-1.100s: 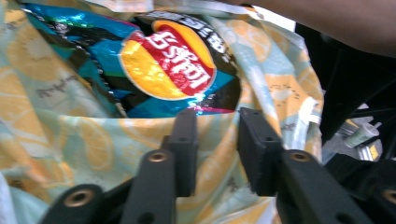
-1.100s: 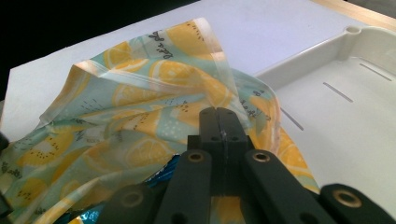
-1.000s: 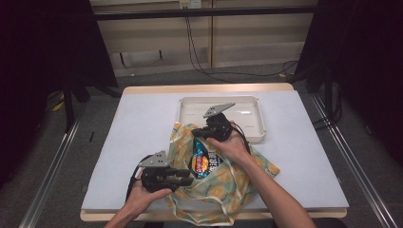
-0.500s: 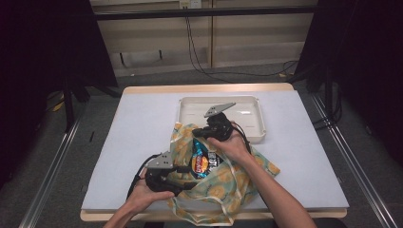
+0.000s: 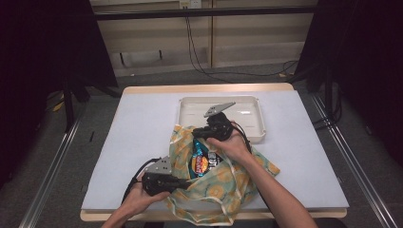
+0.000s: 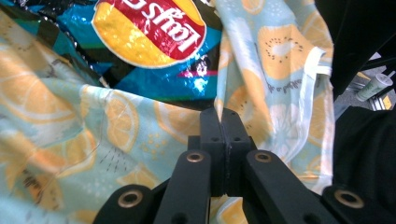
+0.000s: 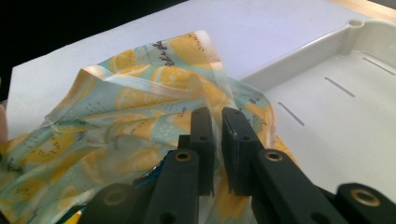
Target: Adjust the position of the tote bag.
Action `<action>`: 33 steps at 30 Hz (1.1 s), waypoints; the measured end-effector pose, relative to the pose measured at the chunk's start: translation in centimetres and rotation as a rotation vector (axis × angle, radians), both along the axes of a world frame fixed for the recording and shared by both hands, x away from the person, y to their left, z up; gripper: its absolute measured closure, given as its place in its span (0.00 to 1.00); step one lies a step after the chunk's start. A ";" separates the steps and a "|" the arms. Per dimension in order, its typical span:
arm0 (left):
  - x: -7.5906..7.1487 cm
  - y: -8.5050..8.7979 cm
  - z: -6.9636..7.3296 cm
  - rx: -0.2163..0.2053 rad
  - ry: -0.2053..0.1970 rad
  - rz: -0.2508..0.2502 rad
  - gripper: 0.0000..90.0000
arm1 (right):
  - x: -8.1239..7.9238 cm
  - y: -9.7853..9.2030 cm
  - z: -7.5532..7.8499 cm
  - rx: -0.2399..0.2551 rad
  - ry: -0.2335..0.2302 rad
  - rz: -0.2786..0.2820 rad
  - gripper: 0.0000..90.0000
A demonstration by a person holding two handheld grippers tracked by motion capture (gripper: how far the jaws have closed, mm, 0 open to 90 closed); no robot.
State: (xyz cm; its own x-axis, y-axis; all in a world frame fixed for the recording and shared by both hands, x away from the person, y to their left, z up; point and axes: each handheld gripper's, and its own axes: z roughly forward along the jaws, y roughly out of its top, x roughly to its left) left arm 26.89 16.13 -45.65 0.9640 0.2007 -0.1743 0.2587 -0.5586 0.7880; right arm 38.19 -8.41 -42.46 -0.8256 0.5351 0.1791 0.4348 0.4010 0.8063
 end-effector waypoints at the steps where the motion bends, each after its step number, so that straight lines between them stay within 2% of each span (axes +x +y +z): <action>1: -0.3 0.3 0.0 0.009 0.011 0.002 1.00 | 0.1 -0.2 0.0 -0.002 0.000 -0.012 0.88; 3: -0.4 0.5 0.0 0.019 0.009 0.001 1.00 | 0.1 -0.2 -0.1 -0.005 -0.002 -0.016 0.87; 4: -0.8 0.9 0.0 0.007 0.022 0.016 1.00 | 0.1 -0.5 -0.1 -0.009 0.004 -0.019 0.86; 7: -1.3 1.4 0.0 0.017 0.014 0.018 1.00 | 0.1 -0.6 0.0 -0.017 -0.009 -0.033 0.83; 9: -1.4 1.8 -0.3 0.011 0.028 0.035 1.00 | 0.0 -0.6 0.0 -0.020 -0.008 -0.030 0.82; 13: -1.6 2.5 -0.5 0.027 0.043 0.032 1.00 | -0.2 -0.9 0.0 -0.052 -0.020 -0.039 0.83; 14: -1.8 2.7 -0.6 0.040 0.051 0.048 1.00 | -0.3 -1.3 -0.1 -0.073 -0.025 -0.046 0.84; 15: -1.9 2.9 -0.7 0.060 0.049 0.049 1.00 | -0.3 -1.3 -0.1 -0.073 -0.025 -0.046 0.84; 17: -2.0 3.3 -1.0 0.057 0.058 0.055 1.00 | -0.4 -1.6 -0.3 -0.088 -0.017 -0.053 0.85; 21: -2.0 2.9 -1.3 0.060 0.085 0.033 1.00 | -0.6 -1.7 -0.7 -0.088 -0.016 -0.038 0.86; 22: -2.1 2.7 -1.4 0.056 0.096 0.014 1.00 | -0.6 -1.7 -0.7 -0.088 -0.016 -0.038 0.86; 23: -2.3 2.4 -1.5 0.072 0.091 -0.010 1.00 | -0.7 -1.6 -0.7 -0.093 -0.015 -0.033 0.86; 25: -2.6 1.7 -1.6 0.091 0.092 -0.029 1.00 | -0.8 -1.4 -0.6 -0.087 -0.022 -0.024 0.86; 27: -2.6 1.5 -1.6 0.091 0.085 -0.035 0.98 | -0.8 -1.4 -0.5 -0.087 -0.024 -0.023 0.86; 28: -2.6 1.5 -1.6 0.082 0.087 -0.029 0.97 | -1.0 -1.4 -0.1 -0.065 -0.019 -0.013 0.85; 29: -2.6 1.5 -1.6 0.082 0.087 -0.029 0.96 | -1.0 -1.4 -0.1 -0.065 -0.019 -0.013 0.85; 30: -2.5 1.7 -1.6 0.064 0.095 -0.024 0.94 | -1.3 -1.5 0.3 -0.041 -0.021 -0.001 0.84; 33: -2.5 1.8 -1.4 0.047 0.094 -0.021 0.89 | -1.7 -1.6 0.9 -0.022 -0.026 0.011 0.84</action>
